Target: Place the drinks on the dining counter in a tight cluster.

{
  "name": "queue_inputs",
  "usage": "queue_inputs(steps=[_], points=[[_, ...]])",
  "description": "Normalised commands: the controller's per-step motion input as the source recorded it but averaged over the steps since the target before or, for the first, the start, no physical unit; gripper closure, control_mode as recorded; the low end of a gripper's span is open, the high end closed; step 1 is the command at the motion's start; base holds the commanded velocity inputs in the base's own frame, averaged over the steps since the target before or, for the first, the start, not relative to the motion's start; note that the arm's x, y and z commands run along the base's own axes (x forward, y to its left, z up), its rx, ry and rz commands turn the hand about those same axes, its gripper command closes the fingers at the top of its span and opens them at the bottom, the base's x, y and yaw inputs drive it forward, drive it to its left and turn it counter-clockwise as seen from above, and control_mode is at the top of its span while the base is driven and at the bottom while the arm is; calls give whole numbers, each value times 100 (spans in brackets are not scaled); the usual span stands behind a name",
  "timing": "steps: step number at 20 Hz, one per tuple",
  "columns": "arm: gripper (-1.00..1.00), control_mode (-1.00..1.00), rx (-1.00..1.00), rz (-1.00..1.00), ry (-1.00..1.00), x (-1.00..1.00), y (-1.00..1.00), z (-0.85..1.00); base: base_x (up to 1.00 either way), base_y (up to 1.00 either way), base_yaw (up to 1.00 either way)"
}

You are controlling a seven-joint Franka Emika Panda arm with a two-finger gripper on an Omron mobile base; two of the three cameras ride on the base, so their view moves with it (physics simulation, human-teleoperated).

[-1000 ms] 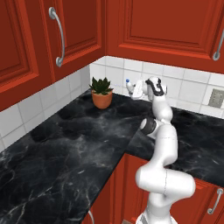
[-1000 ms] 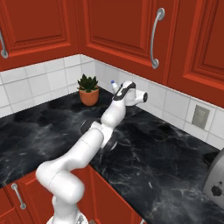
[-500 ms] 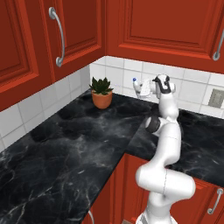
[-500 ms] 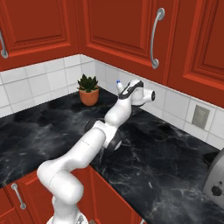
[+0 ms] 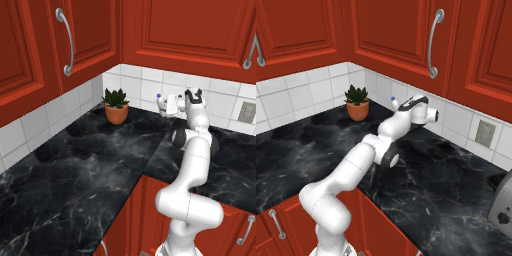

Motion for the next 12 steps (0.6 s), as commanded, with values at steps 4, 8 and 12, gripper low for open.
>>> queue_inputs(steps=[4, 8, 12], points=[[100, -100, 0, -9, -32, -64, 67, -25, 0, 0, 0], [100, -100, 0, -21, -21, -60, 48, 17, 0, 0, 0], [100, -100, 0, -28, -1, -58, 19, 37, 0, 0, 0]])
